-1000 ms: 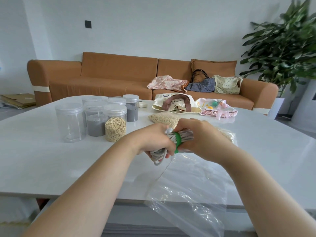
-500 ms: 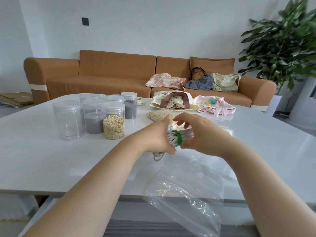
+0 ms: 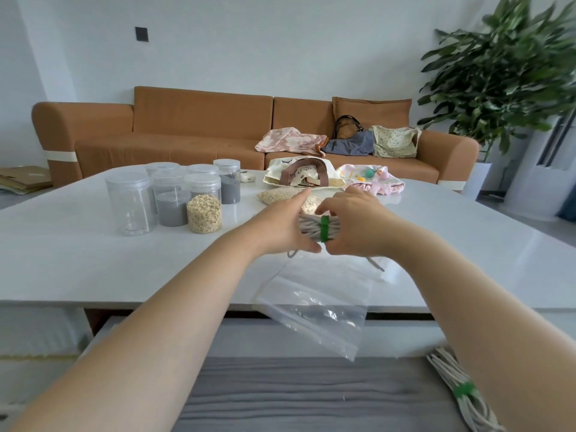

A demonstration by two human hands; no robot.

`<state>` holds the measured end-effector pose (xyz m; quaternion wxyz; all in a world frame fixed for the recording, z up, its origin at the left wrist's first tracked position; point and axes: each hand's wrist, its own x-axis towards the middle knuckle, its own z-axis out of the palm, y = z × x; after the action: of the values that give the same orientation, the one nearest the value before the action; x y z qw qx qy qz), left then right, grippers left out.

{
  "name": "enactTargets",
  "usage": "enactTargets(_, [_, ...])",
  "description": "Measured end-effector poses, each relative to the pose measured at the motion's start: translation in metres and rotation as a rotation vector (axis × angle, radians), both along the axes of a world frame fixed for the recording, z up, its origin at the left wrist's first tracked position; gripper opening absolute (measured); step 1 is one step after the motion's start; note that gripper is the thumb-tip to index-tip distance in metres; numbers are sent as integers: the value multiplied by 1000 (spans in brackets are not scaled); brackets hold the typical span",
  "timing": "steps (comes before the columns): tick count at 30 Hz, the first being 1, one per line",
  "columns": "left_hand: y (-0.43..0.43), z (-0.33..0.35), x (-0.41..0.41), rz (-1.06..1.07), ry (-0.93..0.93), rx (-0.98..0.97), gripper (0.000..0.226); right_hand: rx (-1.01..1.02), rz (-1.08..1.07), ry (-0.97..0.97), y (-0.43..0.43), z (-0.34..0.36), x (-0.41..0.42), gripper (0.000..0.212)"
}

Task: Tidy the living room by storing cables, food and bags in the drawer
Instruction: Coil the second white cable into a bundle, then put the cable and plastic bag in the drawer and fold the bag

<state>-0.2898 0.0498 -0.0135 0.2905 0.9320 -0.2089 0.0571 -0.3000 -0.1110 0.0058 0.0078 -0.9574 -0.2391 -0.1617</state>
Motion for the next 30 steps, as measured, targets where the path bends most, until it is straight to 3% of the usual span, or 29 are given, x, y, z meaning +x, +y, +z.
enactTargets(4, [-4, 4, -19, -42, -18, -38, 95, 36, -47, 17, -9, 0, -26, 35])
enactTargets(11, [-26, -2, -55, -127, -33, -105, 77, 119, -109, 60, -32, -10, -68, 30])
enactTargets(16, [-37, 0, -89, -192, -73, -99, 68, 117, -112, -172, -49, -39, -100, 32])
enactTargets(20, [-46, -3, -114, -279, -40, -4, 64, 66, 22, -347, -61, -57, -120, 35])
enactTargets(23, [-51, -12, -129, -258, -26, 60, 81, 71, 119, -333, -69, -64, -131, 31])
enactTargets(25, [-55, -17, -140, -239, 4, 120, 81, 37, 163, -269, -77, -70, -134, 34])
enactTargets(30, [-66, -30, -156, -159, -106, 412, 44, -174, 116, -79, -100, -92, -136, 32])
